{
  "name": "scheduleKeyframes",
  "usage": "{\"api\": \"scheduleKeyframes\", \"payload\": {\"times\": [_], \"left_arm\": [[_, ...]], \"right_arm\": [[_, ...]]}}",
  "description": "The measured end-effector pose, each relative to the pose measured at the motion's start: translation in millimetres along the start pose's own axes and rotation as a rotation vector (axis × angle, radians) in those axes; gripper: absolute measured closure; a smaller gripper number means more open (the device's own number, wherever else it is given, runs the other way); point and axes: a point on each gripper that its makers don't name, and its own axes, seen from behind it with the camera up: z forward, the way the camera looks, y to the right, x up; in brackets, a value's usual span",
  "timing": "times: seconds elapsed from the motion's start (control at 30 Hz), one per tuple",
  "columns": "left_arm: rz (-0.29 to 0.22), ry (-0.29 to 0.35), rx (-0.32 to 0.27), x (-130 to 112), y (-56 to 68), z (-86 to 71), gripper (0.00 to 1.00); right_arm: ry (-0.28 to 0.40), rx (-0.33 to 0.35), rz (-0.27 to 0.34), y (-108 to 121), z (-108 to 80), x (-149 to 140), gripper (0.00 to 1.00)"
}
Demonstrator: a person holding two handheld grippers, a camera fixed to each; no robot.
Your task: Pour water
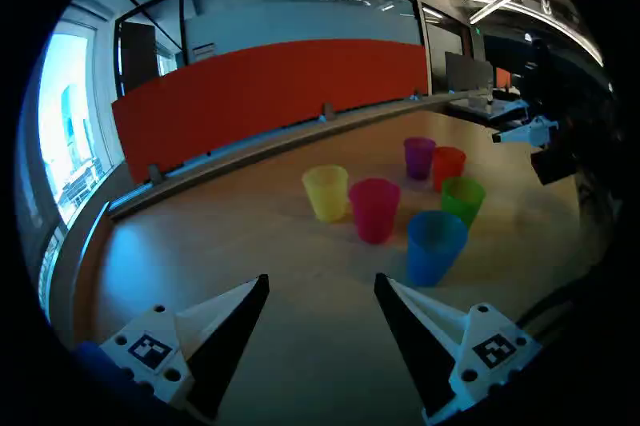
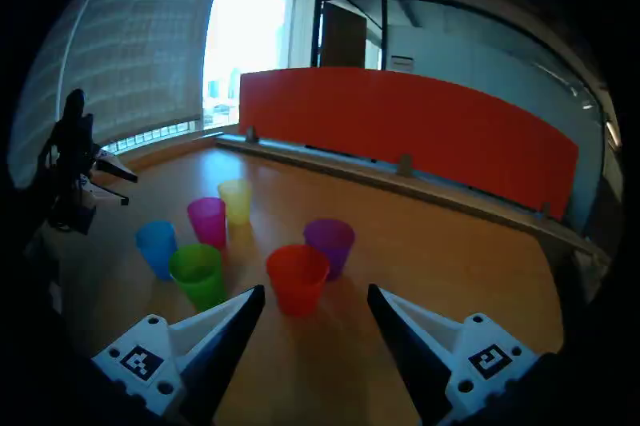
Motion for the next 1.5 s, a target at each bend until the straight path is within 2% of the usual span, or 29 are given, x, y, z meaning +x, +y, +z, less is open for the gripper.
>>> {"api": "scheduleKeyframes", "payload": {"times": [0.27,0.47,0.6,0.77,0.9,1.0,1.3,1.5], "left_arm": [[-0.123,0.147,0.142,33,-30.1,-10.9,0.02],[-0.193,0.212,0.228,41,-46.1,-16.0,0.02],[-0.237,0.242,0.248,42,-48.6,-16.1,0.02],[-0.28,0.28,0.285,46,-54.3,-19.6,0.02],[-0.301,0.324,0.327,51,-59.2,-24.6,0.02],[-0.304,0.352,0.335,58,-58.9,-26.1,0.02],[-0.321,0.418,0.364,70,-60.4,-26.7,0.02],[-0.319,0.429,0.404,63,-60.7,-23.0,0.02]], "right_arm": [[0.062,-0.206,0.099,40,-2.8,4,0.0],[0.11,-0.323,0.179,58,-9.6,1,0.0],[0.122,-0.35,0.214,61,-10.5,-3,0.0],[0.16,-0.372,0.248,63,-12.9,4,0.0],[0.198,-0.395,0.274,64,-15.7,9,0.0],[0.224,-0.427,0.288,69,-20.1,14,0.0],[0.356,-0.511,0.269,79,-41.1,36,0.01],[0.359,-0.529,0.251,76,-41.4,30,0.01]]}}
